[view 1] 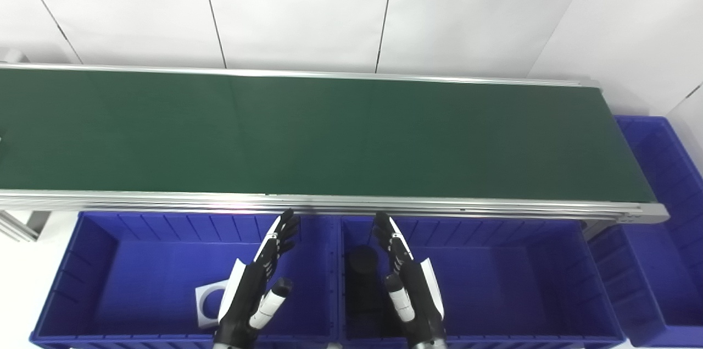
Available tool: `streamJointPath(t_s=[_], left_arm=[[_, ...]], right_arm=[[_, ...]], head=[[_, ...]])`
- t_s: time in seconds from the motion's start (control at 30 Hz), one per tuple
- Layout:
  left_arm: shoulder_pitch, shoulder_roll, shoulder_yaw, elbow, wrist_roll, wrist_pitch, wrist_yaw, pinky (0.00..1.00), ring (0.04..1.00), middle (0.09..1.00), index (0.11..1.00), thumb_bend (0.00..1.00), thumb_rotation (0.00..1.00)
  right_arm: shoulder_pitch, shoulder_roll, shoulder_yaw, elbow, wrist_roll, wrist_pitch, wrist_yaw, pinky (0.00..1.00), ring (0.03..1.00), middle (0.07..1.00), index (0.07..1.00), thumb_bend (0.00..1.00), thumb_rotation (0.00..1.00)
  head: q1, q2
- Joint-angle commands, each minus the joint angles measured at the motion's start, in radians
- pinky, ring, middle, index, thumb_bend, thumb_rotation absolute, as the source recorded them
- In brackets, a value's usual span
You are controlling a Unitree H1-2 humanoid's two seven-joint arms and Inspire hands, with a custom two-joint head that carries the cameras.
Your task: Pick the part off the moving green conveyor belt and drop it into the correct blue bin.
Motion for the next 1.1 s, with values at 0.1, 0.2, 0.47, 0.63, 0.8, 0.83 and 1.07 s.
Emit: streamJointPath(t_s=[0.1,0.2,0.47,0.63,0.8,0.83,1.07], left_arm=[[-0.011,0.003,-0.005,-0.043,-0.024,0.012,-0.021,0.91,0.937,0.939,0.954,0.73,0.95],[-0.014,0.002,-0.002,-0.039,-0.023,0.010,-0.023,0.91,0.934,0.939,0.953,0.71,0.95],[-0.012,0.004,-0.003,-0.048,-0.023,0.027,-0.029,0.92,0.937,0.940,0.957,0.71,0.97],[-0.013,0.004,-0.003,-0.042,-0.021,0.018,-0.027,0.92,0.937,0.941,0.959,0.72,0.97],[-0.011,0.006,-0.004,-0.040,-0.024,0.007,-0.028,0.91,0.935,0.940,0.952,0.68,1.00],[-0.011,0.006,-0.004,-0.040,-0.025,0.004,-0.028,0.91,0.934,0.940,0.951,0.68,1.00],[-0.010,0.006,-0.005,-0.045,-0.027,0.005,-0.029,0.92,0.934,0.940,0.951,0.74,1.00]], right_arm=[[0.007,0.037,0.008,-0.006,0.010,-0.042,-0.011,0.97,0.937,0.964,0.982,0.95,1.00],[0.005,0.034,0.009,-0.005,0.010,-0.040,-0.006,0.97,0.939,0.964,0.976,0.95,1.00],[0.003,0.030,0.011,-0.007,0.005,-0.037,-0.003,0.97,0.936,0.960,0.965,0.96,1.00],[0.000,0.027,0.012,-0.002,0.001,-0.042,-0.002,0.96,0.935,0.960,0.966,0.96,1.00],[0.001,0.026,0.015,-0.004,0.006,-0.043,0.003,0.96,0.935,0.958,0.964,0.97,1.00],[0.002,0.029,0.014,-0.003,0.009,-0.048,0.001,0.96,0.935,0.958,0.964,0.97,1.00],[0.004,0.036,0.012,-0.008,0.004,-0.053,-0.009,0.95,0.922,0.949,0.958,0.98,1.00]], head=[[0.000,0.000],[0.001,-0.003],[0.000,-0.004],[-0.001,-0.004],[0.000,-0.004],[0.000,-0.004],[-0.001,-0.003]])
